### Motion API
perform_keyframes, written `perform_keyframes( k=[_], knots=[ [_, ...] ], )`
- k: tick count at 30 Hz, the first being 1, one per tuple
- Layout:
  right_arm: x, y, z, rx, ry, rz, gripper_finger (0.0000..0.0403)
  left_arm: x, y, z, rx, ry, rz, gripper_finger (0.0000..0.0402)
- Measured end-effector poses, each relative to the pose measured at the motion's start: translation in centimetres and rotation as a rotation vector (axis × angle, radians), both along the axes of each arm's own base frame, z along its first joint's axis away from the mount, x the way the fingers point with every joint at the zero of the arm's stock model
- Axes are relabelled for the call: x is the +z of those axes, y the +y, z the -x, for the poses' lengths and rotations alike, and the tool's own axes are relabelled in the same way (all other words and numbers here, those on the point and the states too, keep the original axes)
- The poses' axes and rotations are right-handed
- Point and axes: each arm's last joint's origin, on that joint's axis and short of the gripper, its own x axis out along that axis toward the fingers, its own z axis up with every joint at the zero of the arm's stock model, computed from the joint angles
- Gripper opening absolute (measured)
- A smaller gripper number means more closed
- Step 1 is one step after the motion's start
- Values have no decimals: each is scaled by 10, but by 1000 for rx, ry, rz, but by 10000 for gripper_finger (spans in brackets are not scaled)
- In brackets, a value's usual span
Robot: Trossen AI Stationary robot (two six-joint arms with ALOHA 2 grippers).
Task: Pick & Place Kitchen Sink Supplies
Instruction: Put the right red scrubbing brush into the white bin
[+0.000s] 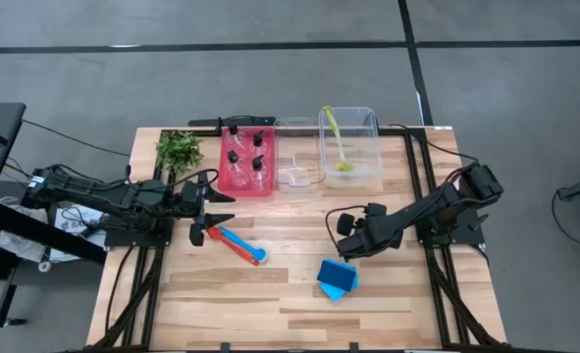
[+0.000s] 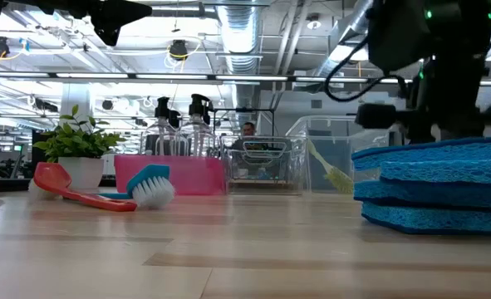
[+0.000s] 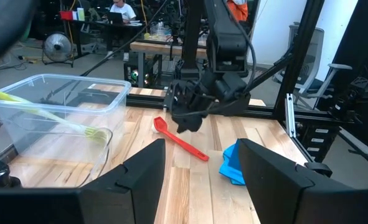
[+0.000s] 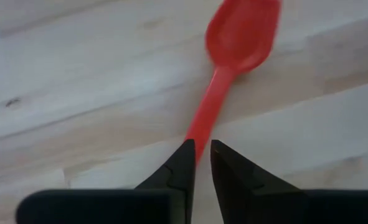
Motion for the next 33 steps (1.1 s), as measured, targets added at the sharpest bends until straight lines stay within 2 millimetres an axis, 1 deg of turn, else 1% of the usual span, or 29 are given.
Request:
perform_keyframes(
  k=[4,7,9,17,25,30,33],
  knots=[
    [-14,-1,-6,-10,-47,-17,45,0,0,0,1,0,0,205],
    [-17,-2,-8,-2,-36,-13,50,0,0,0,5,0,0,205],
    [-17,-2,-8,23,-22,-19,52,0,0,0,10,0,-1,205],
    [-17,-4,-9,22,-16,-44,55,0,1,0,17,0,-1,205],
    [-15,-2,-12,63,-5,-87,93,0,1,0,17,0,0,205],
    [-7,-2,-17,80,-18,-89,105,0,1,0,25,0,17,205],
    [-4,-2,-17,86,2,-81,112,0,1,0,25,0,17,205]
  ],
)
